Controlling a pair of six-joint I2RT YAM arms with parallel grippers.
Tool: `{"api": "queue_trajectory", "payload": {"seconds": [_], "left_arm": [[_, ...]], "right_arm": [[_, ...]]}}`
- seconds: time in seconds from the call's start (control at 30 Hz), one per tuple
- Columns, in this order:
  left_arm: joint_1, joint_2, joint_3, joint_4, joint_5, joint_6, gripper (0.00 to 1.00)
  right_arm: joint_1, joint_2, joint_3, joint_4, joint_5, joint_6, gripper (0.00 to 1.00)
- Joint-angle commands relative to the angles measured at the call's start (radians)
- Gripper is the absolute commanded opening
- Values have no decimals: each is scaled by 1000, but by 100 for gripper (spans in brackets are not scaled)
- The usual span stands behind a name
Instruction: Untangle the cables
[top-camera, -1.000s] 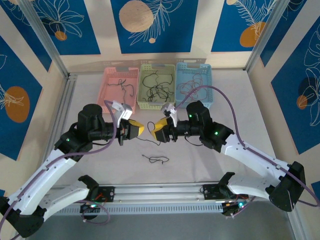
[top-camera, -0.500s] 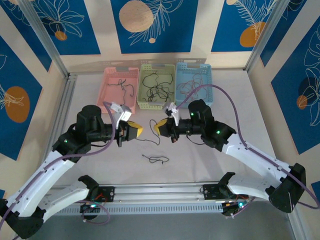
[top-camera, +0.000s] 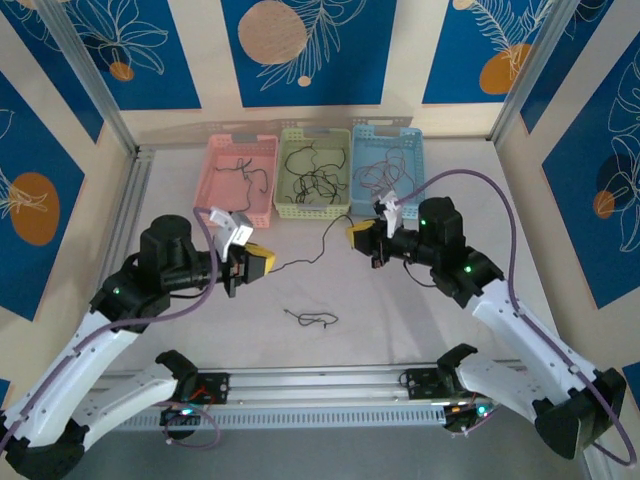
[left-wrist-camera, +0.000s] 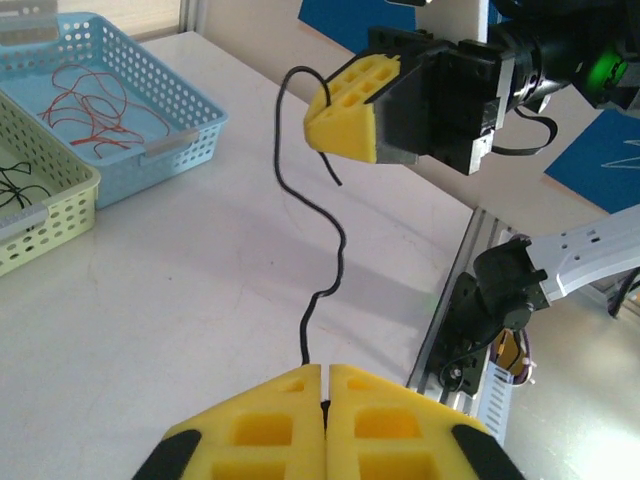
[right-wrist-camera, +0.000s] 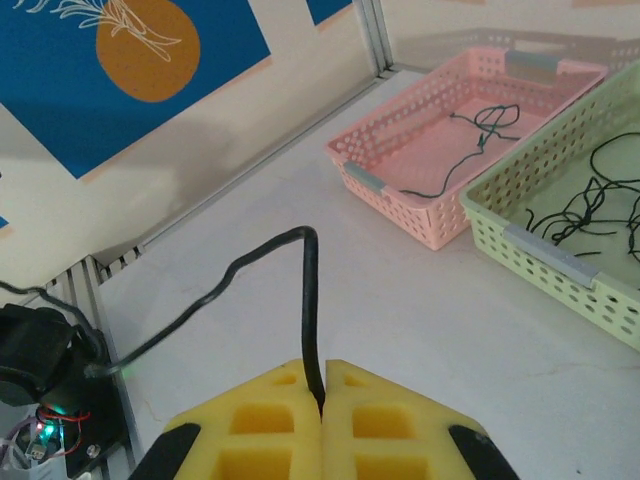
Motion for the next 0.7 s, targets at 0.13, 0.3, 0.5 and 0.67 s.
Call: {"api": "queue_trajectory", "payload": {"seconds": [0.13,0.3,0.5,0.67], "left_arm": [[7,54,34,33,-164,-33,86],[10,-13,26,-58,-493,-29,100],[22,-91,-20,-148,-594,-35,100],[25,-135,-64,-167,-570,-52,100]], "right_arm": [[-48,192,207,-25,289,42,0],[-94,381,367,-71,466,13,0],[-98,668,624,-166,648,94,0],[-89,921,881,-283,718,184,0]]}}
